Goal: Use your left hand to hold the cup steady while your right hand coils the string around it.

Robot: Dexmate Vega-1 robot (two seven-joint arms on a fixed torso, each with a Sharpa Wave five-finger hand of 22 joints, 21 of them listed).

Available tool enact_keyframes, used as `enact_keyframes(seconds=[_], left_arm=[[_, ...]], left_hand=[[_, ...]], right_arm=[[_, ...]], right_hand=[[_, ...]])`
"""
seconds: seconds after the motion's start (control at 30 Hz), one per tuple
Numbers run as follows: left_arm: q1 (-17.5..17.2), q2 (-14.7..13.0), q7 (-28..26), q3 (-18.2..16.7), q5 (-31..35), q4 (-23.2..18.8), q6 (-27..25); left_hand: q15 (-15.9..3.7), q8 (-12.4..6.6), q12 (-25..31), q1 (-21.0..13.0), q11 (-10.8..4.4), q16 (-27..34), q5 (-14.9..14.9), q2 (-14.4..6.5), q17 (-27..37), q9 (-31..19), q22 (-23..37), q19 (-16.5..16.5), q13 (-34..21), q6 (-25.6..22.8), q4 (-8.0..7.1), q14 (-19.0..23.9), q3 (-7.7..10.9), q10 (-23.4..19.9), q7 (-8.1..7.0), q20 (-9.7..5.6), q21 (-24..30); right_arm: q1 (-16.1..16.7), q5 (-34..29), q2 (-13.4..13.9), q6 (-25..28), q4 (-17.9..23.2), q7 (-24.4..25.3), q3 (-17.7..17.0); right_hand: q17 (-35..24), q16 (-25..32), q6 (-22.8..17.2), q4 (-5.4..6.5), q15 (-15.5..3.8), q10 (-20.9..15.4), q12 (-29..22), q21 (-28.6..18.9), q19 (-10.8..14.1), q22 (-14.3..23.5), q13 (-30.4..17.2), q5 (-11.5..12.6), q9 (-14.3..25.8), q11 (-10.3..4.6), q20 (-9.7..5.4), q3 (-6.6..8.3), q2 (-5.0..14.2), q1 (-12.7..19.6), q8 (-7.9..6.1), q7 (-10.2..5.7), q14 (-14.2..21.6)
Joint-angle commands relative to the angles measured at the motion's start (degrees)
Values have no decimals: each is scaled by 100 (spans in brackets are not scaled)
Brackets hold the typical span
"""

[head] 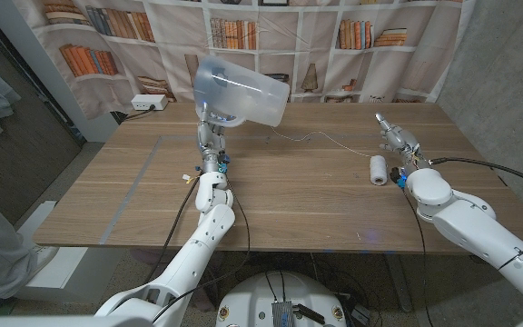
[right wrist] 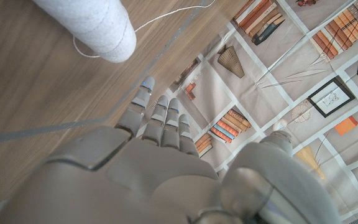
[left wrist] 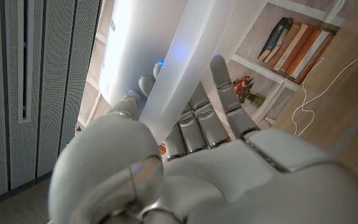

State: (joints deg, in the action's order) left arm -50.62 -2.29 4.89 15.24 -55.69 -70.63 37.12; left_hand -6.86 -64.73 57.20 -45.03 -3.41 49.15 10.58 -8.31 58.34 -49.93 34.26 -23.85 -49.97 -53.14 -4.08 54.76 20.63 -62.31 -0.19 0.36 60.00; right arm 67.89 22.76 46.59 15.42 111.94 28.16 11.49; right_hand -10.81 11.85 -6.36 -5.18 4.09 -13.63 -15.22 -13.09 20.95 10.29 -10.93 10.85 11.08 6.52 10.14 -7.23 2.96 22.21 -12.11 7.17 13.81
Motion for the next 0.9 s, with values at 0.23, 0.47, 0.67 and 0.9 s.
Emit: enact_keyframes(seconds=[0.23,0.47,0.67,0.9], left_arm=[[-23,201,204,65,-223,-27,-33],[-76,251,256,93,-303,-113,-104],[-74,318,344,99,-373,-110,-108],[-65,361,421,95,-427,-81,-133]], left_hand=[[23,-33,423,82,6,12,5,-143,32,-48,-632,54,-329,-75,77,10,55,-54,102,16,118],[20,-2,386,76,15,15,8,-127,29,-11,-691,59,-245,-93,114,11,56,-101,106,-7,166],[51,-20,356,97,3,5,9,-110,-37,-19,-748,44,-162,-162,121,119,57,-159,116,-33,208],[40,-14,393,124,-1,-12,12,-103,20,-34,-827,49,-230,-168,115,96,92,-144,116,-38,250]], right_arm=[[292,-168,371,765,513,200,-190],[355,-350,566,967,606,167,-197],[344,-764,858,1269,754,183,-42],[383,-945,919,1524,840,193,-5]], right_hand=[[-35,23,-111,3,-28,-165,3,-8,172,32,-23,40,6,-45,72,-51,4,-44,-22,67,109],[-36,28,-124,-5,-24,-183,2,-3,185,33,-24,42,6,-39,65,-46,10,-29,-22,62,142],[-38,6,-77,-20,-135,-147,29,11,204,37,-29,45,6,-205,27,-33,32,3,8,-46,139],[-44,42,-121,-27,-163,-224,6,-20,318,41,-34,46,7,-215,-30,-20,57,24,-4,-62,258]])
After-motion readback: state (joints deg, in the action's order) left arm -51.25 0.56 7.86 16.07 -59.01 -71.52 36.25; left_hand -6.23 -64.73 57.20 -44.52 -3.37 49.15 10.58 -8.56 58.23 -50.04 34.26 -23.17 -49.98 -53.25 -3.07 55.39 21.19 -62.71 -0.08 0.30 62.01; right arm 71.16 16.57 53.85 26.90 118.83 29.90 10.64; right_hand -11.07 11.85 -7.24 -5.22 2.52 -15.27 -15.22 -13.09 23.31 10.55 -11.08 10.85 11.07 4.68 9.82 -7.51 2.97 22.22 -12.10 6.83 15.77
